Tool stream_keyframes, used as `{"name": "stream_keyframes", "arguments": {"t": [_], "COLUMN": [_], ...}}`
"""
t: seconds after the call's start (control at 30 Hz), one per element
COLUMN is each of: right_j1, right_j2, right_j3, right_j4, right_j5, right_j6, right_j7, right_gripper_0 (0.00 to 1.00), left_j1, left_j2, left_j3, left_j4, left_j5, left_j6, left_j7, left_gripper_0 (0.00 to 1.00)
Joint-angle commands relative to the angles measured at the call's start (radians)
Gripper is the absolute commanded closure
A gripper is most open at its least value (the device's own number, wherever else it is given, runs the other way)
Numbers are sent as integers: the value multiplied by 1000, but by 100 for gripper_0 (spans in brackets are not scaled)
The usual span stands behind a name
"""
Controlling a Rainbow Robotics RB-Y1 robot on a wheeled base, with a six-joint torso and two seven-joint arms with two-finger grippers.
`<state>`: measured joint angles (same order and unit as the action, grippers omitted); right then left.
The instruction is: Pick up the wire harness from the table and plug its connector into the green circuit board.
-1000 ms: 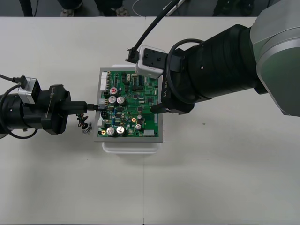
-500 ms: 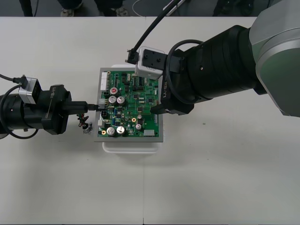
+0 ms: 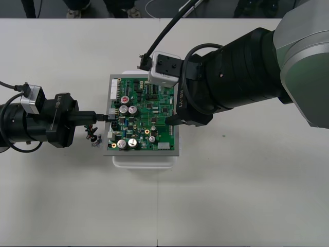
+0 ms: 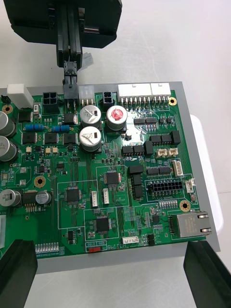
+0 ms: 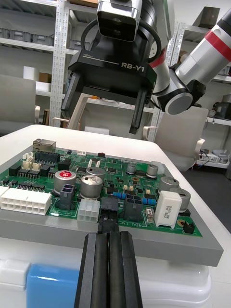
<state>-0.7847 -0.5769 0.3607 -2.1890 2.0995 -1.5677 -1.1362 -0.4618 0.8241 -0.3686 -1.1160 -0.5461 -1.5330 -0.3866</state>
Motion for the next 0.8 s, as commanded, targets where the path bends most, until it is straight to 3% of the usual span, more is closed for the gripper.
{"name": "stream_keyframes", "arguments": {"t": [0.03,0.8], "right_j1": [4,4], "right_j2": [15,15], "right_j3": [14,12], "right_j4": [-32,-32], "right_j5": [-6,-10], "right_j6": [-3,-3], "right_j7": [30,36], "right_gripper_0": [11,11], "left_j1": [-44,-44], "left_j2": [-20,-22], "left_j3": [-3,-3], "left_j4": [-25,-25], "left_j5": [17,23], "left_j6": [-38,-38], "left_j7": [40,42], "left_gripper_0": [100,100]}}
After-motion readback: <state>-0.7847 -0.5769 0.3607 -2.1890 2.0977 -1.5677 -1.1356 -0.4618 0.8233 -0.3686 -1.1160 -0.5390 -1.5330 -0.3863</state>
